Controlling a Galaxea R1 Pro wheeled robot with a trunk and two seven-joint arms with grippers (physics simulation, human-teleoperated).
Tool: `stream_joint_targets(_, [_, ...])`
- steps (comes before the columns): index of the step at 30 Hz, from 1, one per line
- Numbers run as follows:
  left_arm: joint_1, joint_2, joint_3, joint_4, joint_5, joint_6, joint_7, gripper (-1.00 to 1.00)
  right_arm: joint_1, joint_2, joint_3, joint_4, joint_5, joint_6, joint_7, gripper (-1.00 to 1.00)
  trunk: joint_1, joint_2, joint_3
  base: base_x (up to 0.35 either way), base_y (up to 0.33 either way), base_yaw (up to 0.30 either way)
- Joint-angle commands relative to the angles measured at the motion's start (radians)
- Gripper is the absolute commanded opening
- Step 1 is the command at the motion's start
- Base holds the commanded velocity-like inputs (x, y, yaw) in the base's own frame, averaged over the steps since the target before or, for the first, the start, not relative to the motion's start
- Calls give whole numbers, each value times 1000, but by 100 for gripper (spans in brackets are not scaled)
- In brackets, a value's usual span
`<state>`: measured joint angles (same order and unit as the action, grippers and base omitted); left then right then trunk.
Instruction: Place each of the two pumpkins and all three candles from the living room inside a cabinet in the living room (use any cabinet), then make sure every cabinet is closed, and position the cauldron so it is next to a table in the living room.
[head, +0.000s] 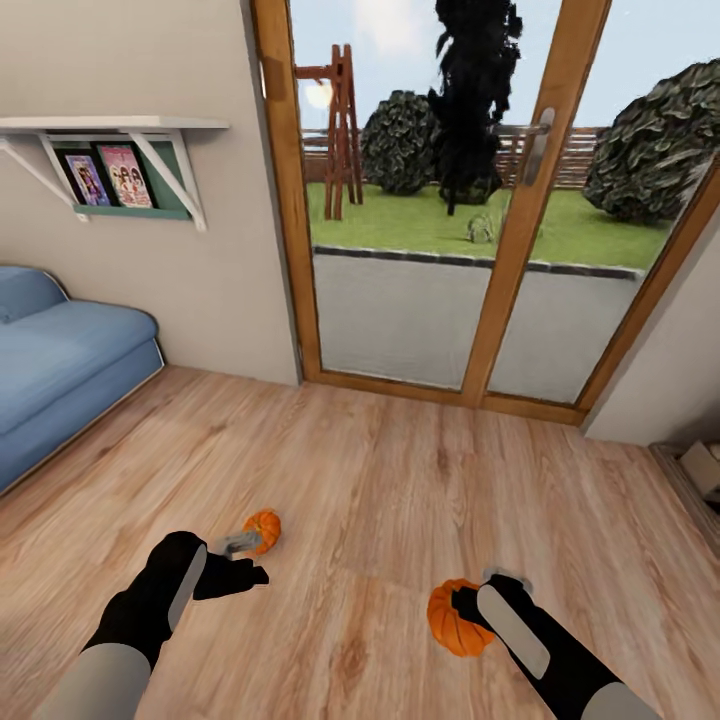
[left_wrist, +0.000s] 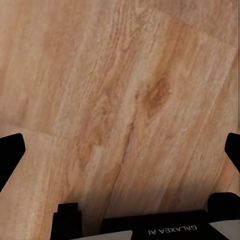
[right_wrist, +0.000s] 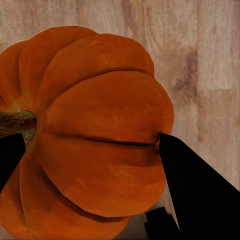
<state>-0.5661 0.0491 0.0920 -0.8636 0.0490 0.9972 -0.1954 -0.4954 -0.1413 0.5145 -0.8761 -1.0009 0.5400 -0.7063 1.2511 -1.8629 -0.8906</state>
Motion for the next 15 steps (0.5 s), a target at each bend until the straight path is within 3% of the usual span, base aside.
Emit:
stream_joint_targets(1, [0, 0, 0, 0, 0, 0, 0, 100, 0, 0, 1, 1, 2, 0, 2, -100, 0, 0, 0, 295, -140, 31])
stream_joint_targets(10, [0, 0, 0, 0, 0, 1, 0, 100, 0, 0, 0, -3, 2, -1, 2, -100, 0, 0, 0, 260, -39, 11])
stream_joint_targets(15, [0, 0, 0, 0, 0, 1, 0, 100, 0, 1, 4, -2, 2, -2, 1, -100, 0, 0, 0, 92, -3, 198])
